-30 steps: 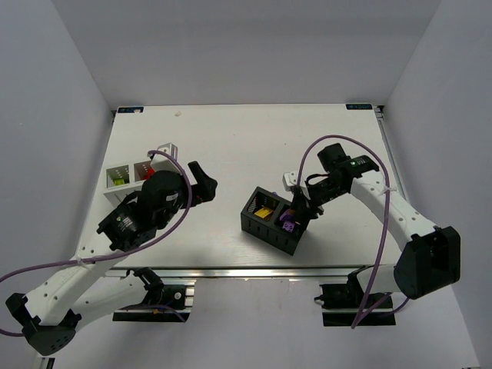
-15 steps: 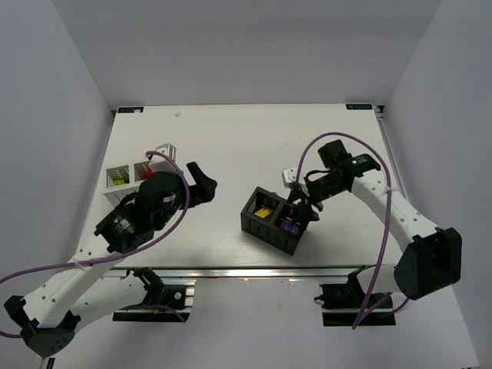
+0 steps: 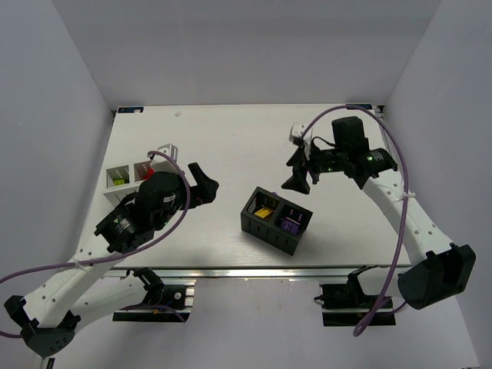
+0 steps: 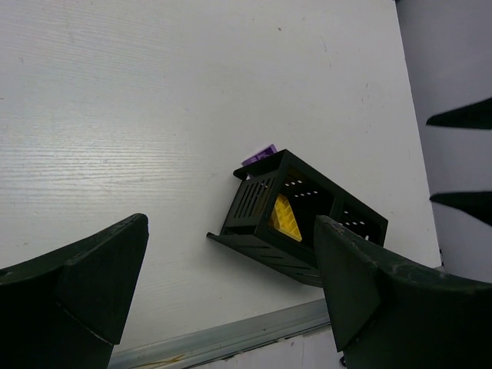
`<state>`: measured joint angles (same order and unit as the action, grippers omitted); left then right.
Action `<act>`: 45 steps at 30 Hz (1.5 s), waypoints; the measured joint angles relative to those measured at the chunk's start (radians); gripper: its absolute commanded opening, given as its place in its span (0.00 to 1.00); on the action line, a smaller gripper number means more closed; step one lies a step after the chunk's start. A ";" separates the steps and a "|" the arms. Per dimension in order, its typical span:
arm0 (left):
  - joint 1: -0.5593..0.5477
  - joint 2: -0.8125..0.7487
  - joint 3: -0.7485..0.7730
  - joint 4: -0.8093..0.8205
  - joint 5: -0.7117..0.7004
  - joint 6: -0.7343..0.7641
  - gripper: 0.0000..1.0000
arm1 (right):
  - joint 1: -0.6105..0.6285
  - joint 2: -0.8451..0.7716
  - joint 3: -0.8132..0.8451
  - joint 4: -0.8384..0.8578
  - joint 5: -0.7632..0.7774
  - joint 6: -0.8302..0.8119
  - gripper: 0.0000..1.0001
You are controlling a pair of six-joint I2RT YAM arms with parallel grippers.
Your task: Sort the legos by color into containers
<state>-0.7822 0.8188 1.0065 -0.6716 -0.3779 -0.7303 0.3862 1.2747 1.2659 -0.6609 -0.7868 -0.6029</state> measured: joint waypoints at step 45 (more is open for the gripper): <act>0.000 0.069 0.003 -0.035 0.027 -0.008 0.98 | -0.235 0.146 0.046 0.027 0.505 0.364 0.89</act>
<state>-0.7822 0.8883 1.0100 -0.7067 -0.3511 -0.7380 0.1509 1.4212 1.3117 -0.6338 -0.2817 -0.2394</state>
